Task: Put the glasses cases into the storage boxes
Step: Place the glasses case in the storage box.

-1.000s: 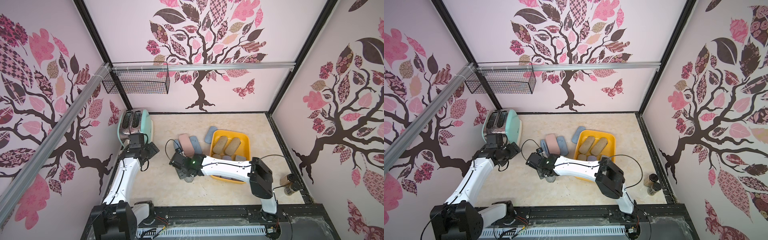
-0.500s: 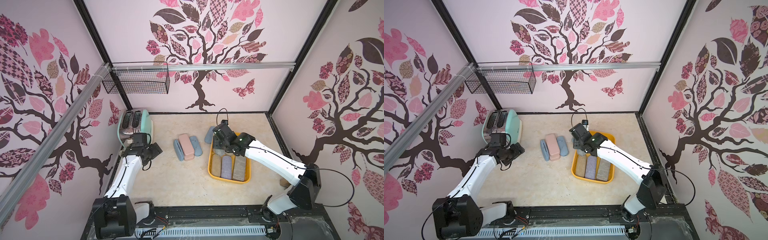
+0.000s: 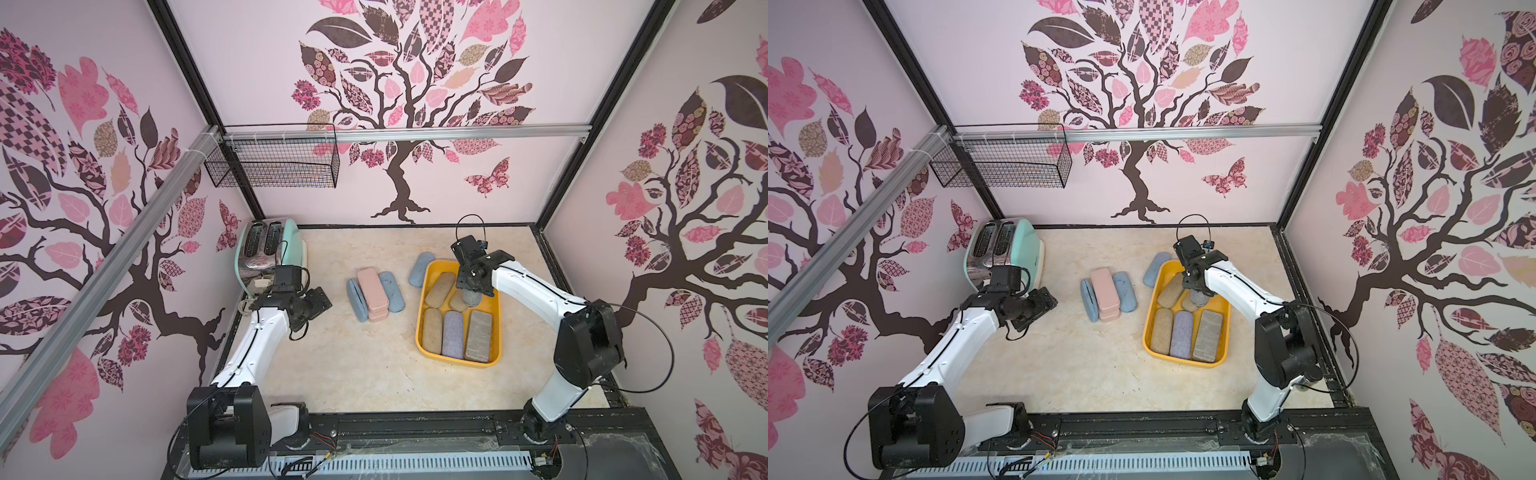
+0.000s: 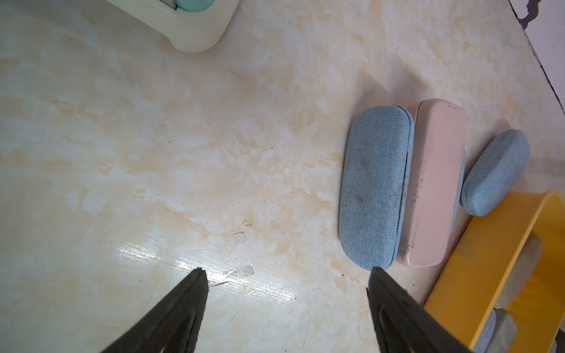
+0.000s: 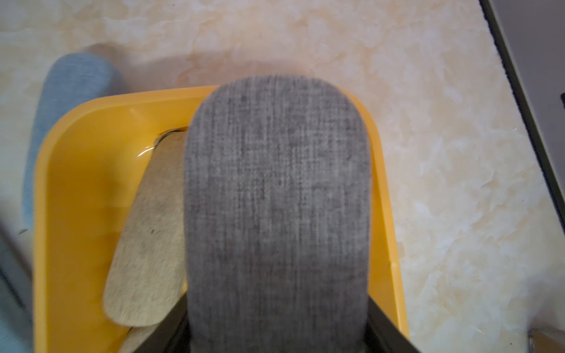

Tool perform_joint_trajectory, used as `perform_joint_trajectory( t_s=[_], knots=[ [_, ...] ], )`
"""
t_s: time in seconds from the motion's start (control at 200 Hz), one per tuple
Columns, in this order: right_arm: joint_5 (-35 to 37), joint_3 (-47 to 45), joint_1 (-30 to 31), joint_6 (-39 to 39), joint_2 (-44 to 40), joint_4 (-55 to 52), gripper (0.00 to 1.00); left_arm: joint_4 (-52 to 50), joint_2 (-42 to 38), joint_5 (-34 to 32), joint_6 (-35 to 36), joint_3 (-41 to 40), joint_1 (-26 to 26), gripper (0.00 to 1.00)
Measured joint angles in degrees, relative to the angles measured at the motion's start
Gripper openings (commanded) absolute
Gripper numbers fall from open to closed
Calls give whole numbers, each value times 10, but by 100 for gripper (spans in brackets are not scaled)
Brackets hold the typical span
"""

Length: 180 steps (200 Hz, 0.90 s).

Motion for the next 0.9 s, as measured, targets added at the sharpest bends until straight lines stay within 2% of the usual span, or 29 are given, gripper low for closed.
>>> perform_joint_trajectory(
  t_s=[0.355, 0.69, 0.9],
  knots=[
    [-1, 3, -23, 0, 77, 1, 60, 0, 0, 2, 1, 0, 0, 84],
    [-7, 6, -43, 14, 87, 2, 60, 0, 0, 9, 1, 0, 0, 84],
    [-35, 6, -46, 24, 94, 12, 58, 0, 0, 9, 1, 0, 0, 84]
  ],
)
